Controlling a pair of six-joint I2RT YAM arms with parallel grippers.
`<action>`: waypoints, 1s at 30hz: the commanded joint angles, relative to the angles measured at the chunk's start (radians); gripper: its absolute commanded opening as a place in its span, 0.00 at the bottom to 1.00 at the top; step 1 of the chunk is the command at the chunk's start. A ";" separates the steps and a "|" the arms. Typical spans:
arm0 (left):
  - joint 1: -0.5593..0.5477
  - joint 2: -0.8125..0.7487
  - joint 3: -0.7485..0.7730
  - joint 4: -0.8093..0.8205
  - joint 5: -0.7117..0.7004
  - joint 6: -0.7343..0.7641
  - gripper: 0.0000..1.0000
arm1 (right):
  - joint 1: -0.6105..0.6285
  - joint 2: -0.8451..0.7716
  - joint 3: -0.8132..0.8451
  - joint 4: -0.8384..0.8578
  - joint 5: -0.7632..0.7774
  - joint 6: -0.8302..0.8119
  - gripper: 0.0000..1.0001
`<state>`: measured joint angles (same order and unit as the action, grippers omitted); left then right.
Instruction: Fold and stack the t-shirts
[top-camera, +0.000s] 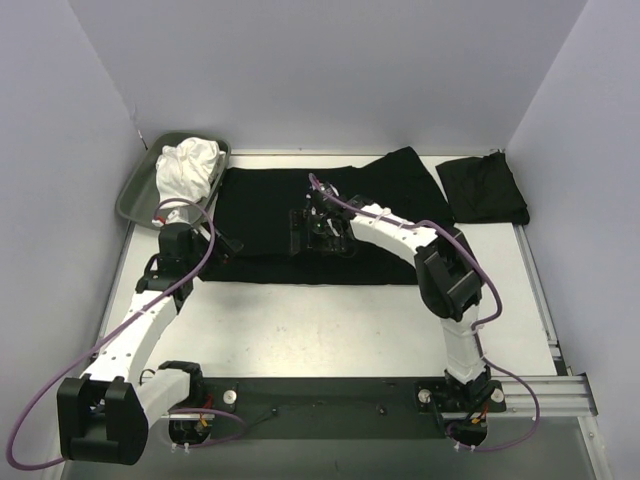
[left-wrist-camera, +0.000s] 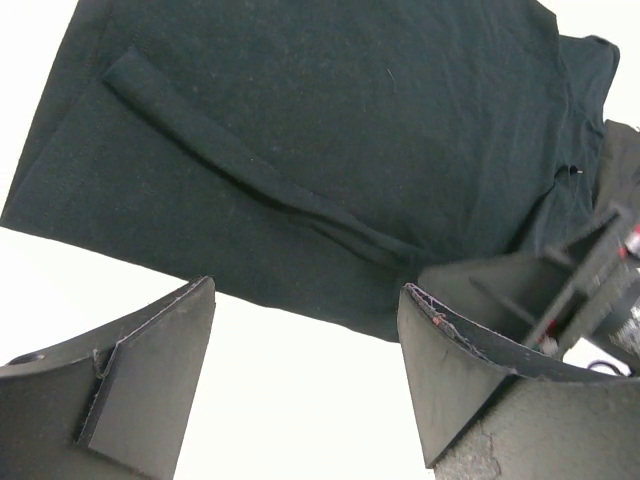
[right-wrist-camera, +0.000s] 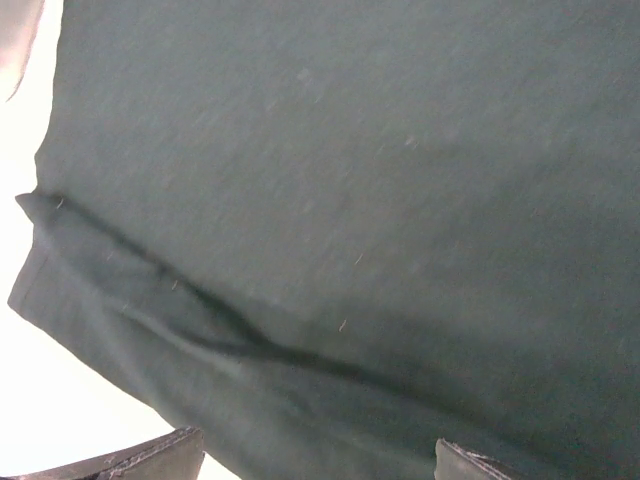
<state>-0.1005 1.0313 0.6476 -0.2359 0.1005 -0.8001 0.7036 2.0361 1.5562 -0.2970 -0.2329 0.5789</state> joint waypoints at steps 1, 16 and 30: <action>0.015 -0.028 0.011 0.018 -0.002 0.018 0.83 | -0.042 0.067 0.096 -0.014 0.000 0.010 1.00; 0.033 -0.054 0.000 0.018 -0.012 0.018 0.82 | 0.011 -0.060 0.134 0.122 0.222 -0.091 1.00; -0.064 0.291 0.061 0.297 0.041 -0.059 0.80 | 0.028 -0.422 -0.209 0.136 0.162 -0.014 1.00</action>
<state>-0.1497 1.2293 0.6479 -0.0910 0.1188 -0.8268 0.7341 1.7020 1.4220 -0.1608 -0.0734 0.5495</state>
